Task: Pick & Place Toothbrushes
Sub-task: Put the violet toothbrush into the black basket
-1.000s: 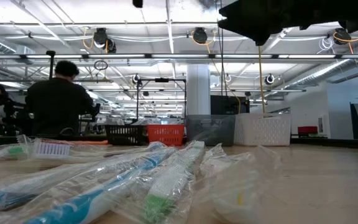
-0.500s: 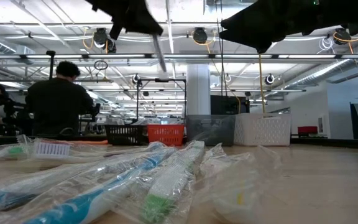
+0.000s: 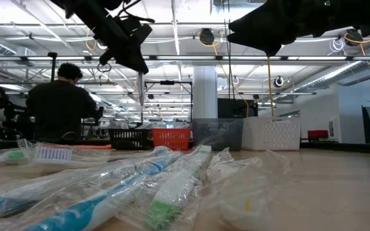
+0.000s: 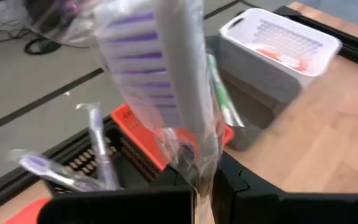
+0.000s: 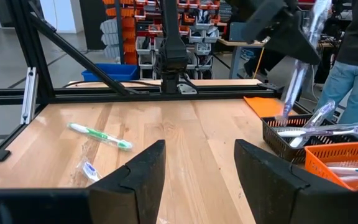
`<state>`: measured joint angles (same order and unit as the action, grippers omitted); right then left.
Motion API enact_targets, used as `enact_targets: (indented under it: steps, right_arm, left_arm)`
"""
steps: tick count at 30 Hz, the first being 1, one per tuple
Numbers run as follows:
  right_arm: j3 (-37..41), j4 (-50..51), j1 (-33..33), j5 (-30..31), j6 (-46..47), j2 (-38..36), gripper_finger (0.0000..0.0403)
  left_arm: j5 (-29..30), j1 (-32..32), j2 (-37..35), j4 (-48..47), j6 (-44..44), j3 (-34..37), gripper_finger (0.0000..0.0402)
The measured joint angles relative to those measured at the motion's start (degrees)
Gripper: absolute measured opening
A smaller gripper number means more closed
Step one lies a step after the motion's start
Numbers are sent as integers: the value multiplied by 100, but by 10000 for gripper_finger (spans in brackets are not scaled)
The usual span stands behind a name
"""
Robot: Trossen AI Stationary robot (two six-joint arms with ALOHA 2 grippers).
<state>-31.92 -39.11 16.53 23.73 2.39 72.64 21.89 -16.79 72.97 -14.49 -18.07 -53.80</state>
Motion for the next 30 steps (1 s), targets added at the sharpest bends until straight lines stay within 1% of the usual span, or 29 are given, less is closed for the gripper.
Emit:
enact_targets:
  steps: [3, 6, 14, 22, 30]
  right_arm:
    - [0, 23, 0, 0, -2, 2, 181]
    - [0, 28, 0, 0, -2, 2, 181]
    - [0, 37, 0, 0, -2, 2, 180]
    - [0, 44, 0, -2, -4, 6, 180]
    - [4, -46, -8, 2, -23, 285, 179]
  left_arm:
    - [-9, -248, 0, 0, 19, 0, 6]
    - [-140, -506, 15, -68, 55, 0, 6]
    - [-581, -1028, 411, -109, -44, 0, 6]
    - [-880, -1416, 842, -33, -85, 0, 6]
    - [-1121, -1644, 1112, -38, -135, 0, 6]
